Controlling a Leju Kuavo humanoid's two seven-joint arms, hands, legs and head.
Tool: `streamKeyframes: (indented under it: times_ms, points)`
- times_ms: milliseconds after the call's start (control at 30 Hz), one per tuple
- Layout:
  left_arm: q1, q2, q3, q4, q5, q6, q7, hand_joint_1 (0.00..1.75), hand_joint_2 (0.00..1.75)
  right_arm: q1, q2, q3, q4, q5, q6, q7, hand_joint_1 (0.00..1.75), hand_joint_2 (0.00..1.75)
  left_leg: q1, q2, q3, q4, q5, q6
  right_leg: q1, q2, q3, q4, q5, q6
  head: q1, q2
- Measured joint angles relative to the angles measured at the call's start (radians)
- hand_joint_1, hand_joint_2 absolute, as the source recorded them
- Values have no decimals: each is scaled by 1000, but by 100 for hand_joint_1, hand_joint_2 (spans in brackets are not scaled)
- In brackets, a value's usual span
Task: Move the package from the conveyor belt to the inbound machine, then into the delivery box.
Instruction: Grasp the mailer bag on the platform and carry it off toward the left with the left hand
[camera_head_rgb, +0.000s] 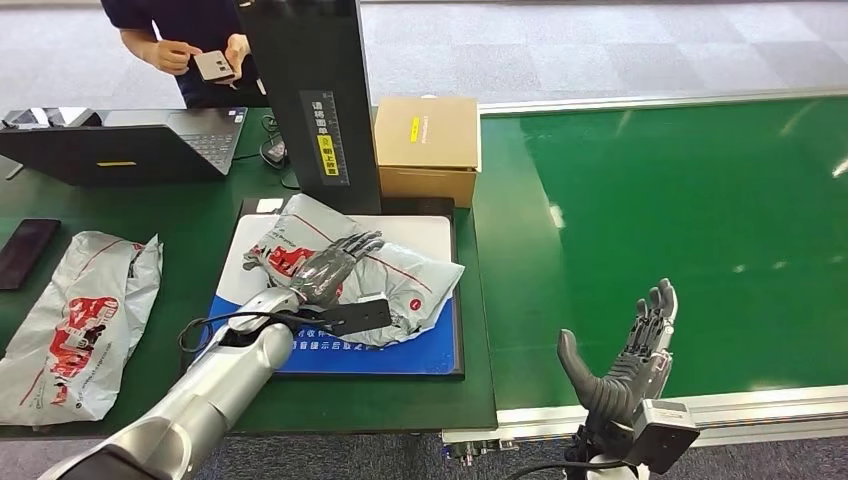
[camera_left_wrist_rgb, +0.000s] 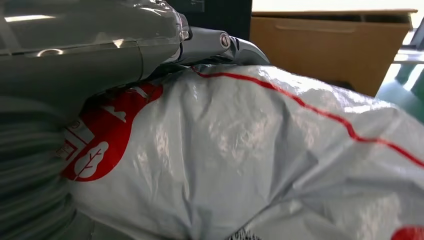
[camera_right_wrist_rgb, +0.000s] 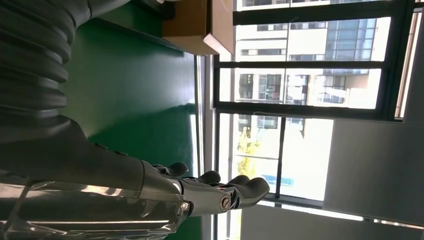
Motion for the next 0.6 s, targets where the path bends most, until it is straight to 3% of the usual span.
streamKeyframes:
  times_ms: [33, 200, 367, 600]
  points:
    - [-20, -3, -10, 32, -6, -16, 3, 175, 175, 5, 0, -3, -4, 1, -1, 0, 0, 175, 0, 0, 1, 0, 0, 0, 0, 0, 1, 0, 0, 0, 0, 0]
    - [-99, -13, -55, 141, -27, -78, 4, 175, 175, 29, 0, -14, -25, -1, -3, 0, 0, 175, 0, 0, 6, -1, 0, 0, 0, 0, 6, 0, 0, 0, 0, 0]
    - [-129, -15, -71, 183, -19, -75, -15, 175, 175, 58, 0, -20, -48, 1, 3, 0, 0, 175, 0, 0, 8, -1, 0, -1, 0, 0, 8, 0, 0, -1, 0, 0]
    - [-75, -9, -72, 135, 32, 93, -55, 175, 175, 82, 9, -31, -69, 29, 41, 1, 0, 175, 0, 0, 9, -1, 2, -2, 0, 0, 7, 1, 1, -2, 0, 0]
